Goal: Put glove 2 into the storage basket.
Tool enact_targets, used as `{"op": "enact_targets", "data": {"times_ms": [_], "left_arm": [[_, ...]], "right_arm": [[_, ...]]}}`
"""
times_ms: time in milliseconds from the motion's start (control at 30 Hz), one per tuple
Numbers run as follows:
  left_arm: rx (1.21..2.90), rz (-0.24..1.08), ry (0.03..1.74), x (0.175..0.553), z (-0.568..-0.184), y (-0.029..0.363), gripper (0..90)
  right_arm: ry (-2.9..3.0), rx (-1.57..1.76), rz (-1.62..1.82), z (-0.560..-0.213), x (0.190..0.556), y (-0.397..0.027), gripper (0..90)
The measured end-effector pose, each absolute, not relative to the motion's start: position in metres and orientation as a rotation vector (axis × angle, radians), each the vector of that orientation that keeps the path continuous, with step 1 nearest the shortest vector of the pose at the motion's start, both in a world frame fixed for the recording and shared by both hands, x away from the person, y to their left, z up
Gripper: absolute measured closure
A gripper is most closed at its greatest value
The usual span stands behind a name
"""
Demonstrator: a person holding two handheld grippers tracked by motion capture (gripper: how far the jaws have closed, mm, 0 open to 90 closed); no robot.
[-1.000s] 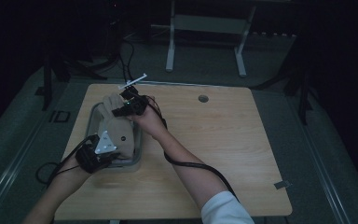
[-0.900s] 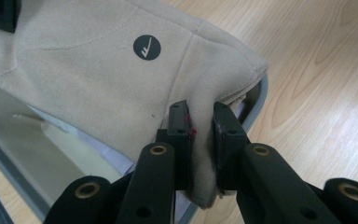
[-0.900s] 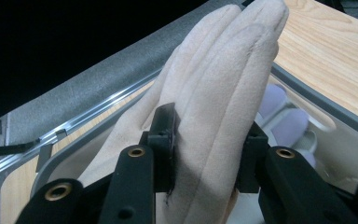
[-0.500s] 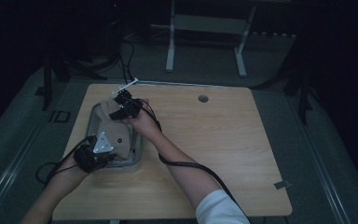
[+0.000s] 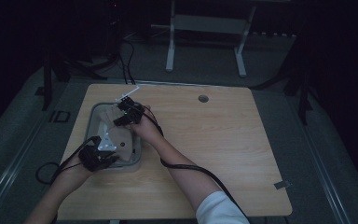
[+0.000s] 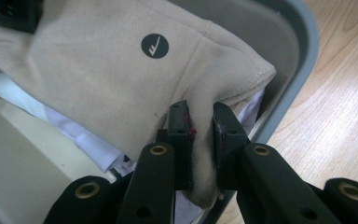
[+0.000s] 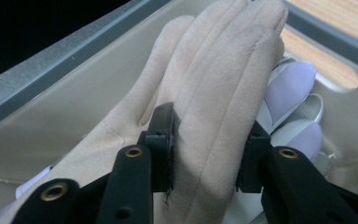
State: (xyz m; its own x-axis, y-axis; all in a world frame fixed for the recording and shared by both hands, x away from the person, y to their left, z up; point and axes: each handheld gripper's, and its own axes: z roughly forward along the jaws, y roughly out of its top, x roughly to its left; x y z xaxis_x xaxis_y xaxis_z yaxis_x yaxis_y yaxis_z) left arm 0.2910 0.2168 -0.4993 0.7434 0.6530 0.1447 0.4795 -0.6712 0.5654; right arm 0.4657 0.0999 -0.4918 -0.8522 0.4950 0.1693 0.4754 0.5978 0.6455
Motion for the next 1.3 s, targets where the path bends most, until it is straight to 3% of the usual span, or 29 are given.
{"op": "enact_targets", "data": {"times_ms": [267,533,767,1300], "left_arm": [[2.393,0.415,0.895,0.292,-0.497,0.22,76.6],[2.251,0.393,0.947,0.289,-0.485,0.228,39.2],[2.156,0.384,0.963,0.282,-0.473,0.227,14.8],[2.049,0.377,0.869,0.279,-0.465,0.19,14.7]], "right_arm": [[2.771,0.825,1.113,-0.482,0.468,0.09,44.0],[2.781,0.796,1.159,-0.468,0.469,0.069,23.5],[2.76,0.749,1.201,-0.458,0.462,0.054,20.2],[2.734,0.654,1.214,-0.456,0.445,0.019,19.9]]}}
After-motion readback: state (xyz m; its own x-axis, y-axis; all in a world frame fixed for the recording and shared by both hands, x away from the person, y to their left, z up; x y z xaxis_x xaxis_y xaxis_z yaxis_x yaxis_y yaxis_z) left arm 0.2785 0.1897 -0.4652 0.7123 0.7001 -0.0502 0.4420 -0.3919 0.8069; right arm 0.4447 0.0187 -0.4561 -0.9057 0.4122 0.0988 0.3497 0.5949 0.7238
